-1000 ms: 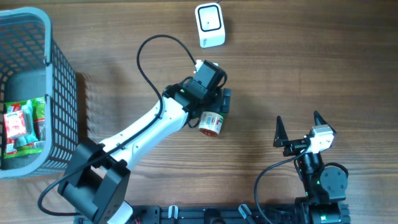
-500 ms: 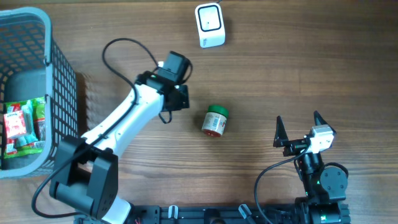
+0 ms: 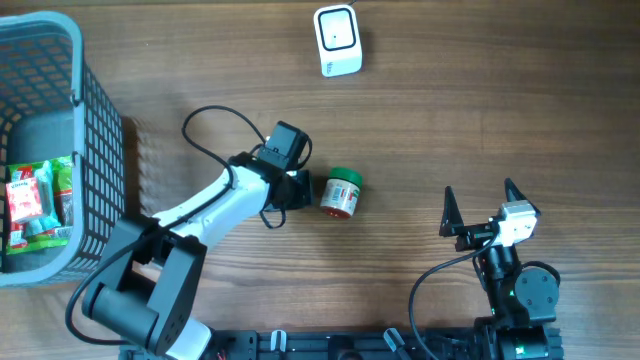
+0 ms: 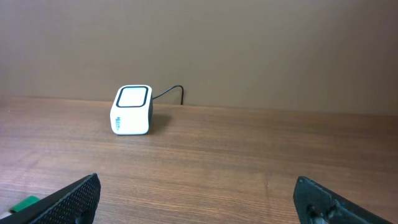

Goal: Scan the item barcode

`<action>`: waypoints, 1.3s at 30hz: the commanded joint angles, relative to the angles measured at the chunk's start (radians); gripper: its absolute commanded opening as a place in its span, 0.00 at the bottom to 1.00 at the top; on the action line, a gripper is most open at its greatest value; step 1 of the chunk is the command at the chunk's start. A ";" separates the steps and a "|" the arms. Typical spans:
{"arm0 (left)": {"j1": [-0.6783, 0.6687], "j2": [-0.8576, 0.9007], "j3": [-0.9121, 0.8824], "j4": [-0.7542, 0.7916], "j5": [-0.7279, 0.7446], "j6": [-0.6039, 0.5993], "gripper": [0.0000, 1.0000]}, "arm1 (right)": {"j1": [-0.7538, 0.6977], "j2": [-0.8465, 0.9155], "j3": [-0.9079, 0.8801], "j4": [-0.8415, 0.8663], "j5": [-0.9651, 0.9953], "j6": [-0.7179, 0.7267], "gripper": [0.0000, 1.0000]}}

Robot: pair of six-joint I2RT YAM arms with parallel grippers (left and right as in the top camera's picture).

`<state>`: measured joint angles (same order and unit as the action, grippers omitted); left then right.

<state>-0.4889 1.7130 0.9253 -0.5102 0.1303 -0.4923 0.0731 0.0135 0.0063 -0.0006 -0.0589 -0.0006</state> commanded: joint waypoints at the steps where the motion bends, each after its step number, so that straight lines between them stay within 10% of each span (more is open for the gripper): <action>1: -0.025 -0.011 -0.010 0.026 0.015 -0.045 0.04 | -0.004 -0.006 -0.001 0.003 0.010 0.010 1.00; 39: -0.092 0.051 0.000 0.067 0.078 -0.099 0.08 | -0.004 -0.006 -0.001 0.003 0.010 0.010 1.00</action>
<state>-0.5953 1.7683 0.9226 -0.4297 0.2779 -0.5823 0.0731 0.0135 0.0059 -0.0010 -0.0589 -0.0006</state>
